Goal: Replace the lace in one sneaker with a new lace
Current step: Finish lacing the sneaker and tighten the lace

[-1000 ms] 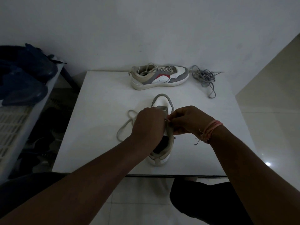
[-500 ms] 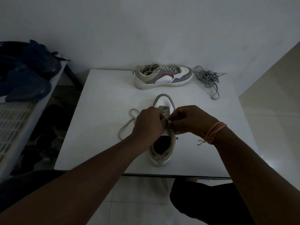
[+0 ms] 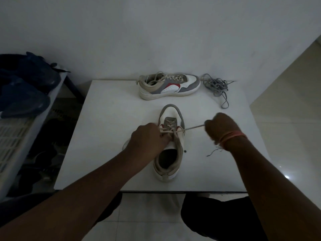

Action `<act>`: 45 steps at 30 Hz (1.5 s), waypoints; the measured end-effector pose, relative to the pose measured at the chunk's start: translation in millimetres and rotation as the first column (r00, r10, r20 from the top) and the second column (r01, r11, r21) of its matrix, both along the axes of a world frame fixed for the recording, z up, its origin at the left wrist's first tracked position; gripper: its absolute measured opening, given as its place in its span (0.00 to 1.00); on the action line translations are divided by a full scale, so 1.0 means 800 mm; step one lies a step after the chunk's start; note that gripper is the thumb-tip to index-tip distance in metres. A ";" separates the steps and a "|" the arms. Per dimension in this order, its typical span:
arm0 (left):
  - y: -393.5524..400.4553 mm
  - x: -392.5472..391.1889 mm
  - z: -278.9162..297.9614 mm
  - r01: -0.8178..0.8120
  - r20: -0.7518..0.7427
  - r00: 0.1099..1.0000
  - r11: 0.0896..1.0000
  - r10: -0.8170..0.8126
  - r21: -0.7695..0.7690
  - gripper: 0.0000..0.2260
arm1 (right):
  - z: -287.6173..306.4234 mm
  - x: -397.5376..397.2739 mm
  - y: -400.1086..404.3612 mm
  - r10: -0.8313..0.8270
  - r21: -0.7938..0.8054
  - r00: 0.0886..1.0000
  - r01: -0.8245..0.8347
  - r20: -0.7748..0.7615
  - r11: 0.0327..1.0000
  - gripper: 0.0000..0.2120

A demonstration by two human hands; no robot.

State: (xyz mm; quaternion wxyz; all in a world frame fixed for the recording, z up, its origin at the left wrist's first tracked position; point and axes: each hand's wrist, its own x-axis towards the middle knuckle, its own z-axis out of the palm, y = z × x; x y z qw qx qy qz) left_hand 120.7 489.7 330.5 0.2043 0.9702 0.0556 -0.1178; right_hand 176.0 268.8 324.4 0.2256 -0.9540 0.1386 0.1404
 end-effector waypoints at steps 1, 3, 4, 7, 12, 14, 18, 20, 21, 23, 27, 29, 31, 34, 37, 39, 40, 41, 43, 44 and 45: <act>0.002 -0.002 -0.001 -0.002 -0.020 1.000 1.000 0.002 -0.015 0.20 | 0.004 -0.002 -0.013 -0.052 -0.089 0.998 0.053 0.017 0.995 0.09; 0.005 0.000 -0.002 -0.003 -0.026 1.000 0.998 0.001 -0.058 0.19 | 0.001 -0.011 -0.024 -0.050 -0.228 0.999 0.044 -0.021 0.973 0.09; 0.007 0.001 0.000 -0.007 -0.040 0.999 0.996 0.003 -0.089 0.18 | -0.003 -0.013 -0.021 0.013 -0.245 0.999 -0.023 -0.041 0.969 0.10; 0.010 0.006 0.005 -0.028 -0.102 0.995 0.984 0.011 -0.176 0.19 | -0.003 -0.019 0.013 0.335 0.024 0.941 -0.336 0.053 0.941 0.12; 0.014 0.008 0.004 -0.044 -0.132 0.991 0.973 0.014 -0.225 0.21 | -0.010 -0.019 0.061 0.455 0.164 0.884 -0.467 0.110 0.869 0.06; 0.015 0.009 0.004 -0.055 -0.144 0.989 0.968 0.019 -0.246 0.21 | -0.018 -0.019 0.049 0.321 -0.046 0.946 -0.319 0.040 0.947 0.07; 0.018 0.010 0.006 -0.092 -0.195 0.980 0.942 0.029 -0.322 0.19 | -0.017 -0.027 0.002 0.039 -0.402 0.988 -0.096 -0.148 0.911 0.14; 0.018 0.012 0.006 -0.096 -0.200 0.979 0.938 0.030 -0.332 0.19 | -0.019 -0.028 0.005 0.179 -0.307 0.974 -0.213 -0.137 0.928 0.13; 0.018 0.012 0.006 -0.096 -0.197 0.980 0.940 0.031 -0.328 0.19 | -0.021 -0.027 0.015 0.280 -0.206 0.957 -0.290 -0.076 0.935 0.11; 0.018 0.013 0.006 -0.084 -0.187 0.982 0.945 0.025 -0.317 0.19 | -0.015 -0.028 0.041 0.400 0.061 0.913 -0.405 0.072 0.912 0.08; 0.022 0.014 0.000 -0.103 -0.201 0.979 0.930 0.032 -0.353 0.21 | -0.016 -0.024 0.067 0.445 0.043 0.886 -0.454 0.132 0.890 0.05; 0.023 0.015 -0.002 -0.113 -0.218 0.975 0.925 0.033 -0.363 0.22 | -0.023 -0.025 0.053 0.371 -0.126 0.928 -0.365 0.023 0.922 0.04; 0.022 0.015 -0.002 -0.130 -0.230 0.972 0.912 0.041 -0.388 0.20 | -0.022 -0.030 0.031 0.223 -0.313 0.973 -0.231 -0.062 0.921 0.06; 0.021 0.016 0.000 -0.121 -0.230 0.973 0.909 0.029 -0.398 0.22 | -0.025 -0.029 0.015 0.187 -0.331 0.975 -0.218 -0.122 0.918 0.11; 0.022 0.017 -0.001 -0.121 -0.235 0.972 0.912 0.028 -0.393 0.24 | -0.014 -0.022 0.035 0.339 0.011 0.941 -0.339 0.001 0.941 0.09; 0.022 0.017 0.001 -0.106 -0.232 0.973 0.917 0.015 -0.385 0.22 | -0.004 -0.022 0.056 0.426 0.184 0.902 -0.432 0.072 0.883 0.05; 0.022 0.017 0.001 -0.104 -0.227 0.974 0.917 0.015 -0.384 0.22 | -0.002 -0.023 0.063 0.462 0.168 0.882 -0.471 0.089 0.866 0.03; 0.022 0.017 0.001 -0.107 -0.227 0.974 0.916 0.017 -0.387 0.22 | -0.007 -0.023 0.066 0.475 0.122 0.875 -0.483 0.091 0.867 0.02; 0.021 0.017 0.002 -0.131 -0.246 0.969 0.911 0.034 -0.391 0.21 | -0.016 -0.022 0.058 0.430 0.004 0.901 -0.431 0.051 0.903 0.04; 0.020 0.017 0.002 -0.144 -0.255 0.966 0.906 0.041 -0.398 0.20 | -0.017 -0.022 0.049 0.379 -0.089 0.925 -0.376 0.021 0.922 0.05; 0.020 0.016 0.003 -0.153 -0.260 0.964 0.902 0.048 -0.404 0.19 | -0.016 -0.022 0.037 0.302 -0.181 0.953 -0.297 0.001 0.938 0.07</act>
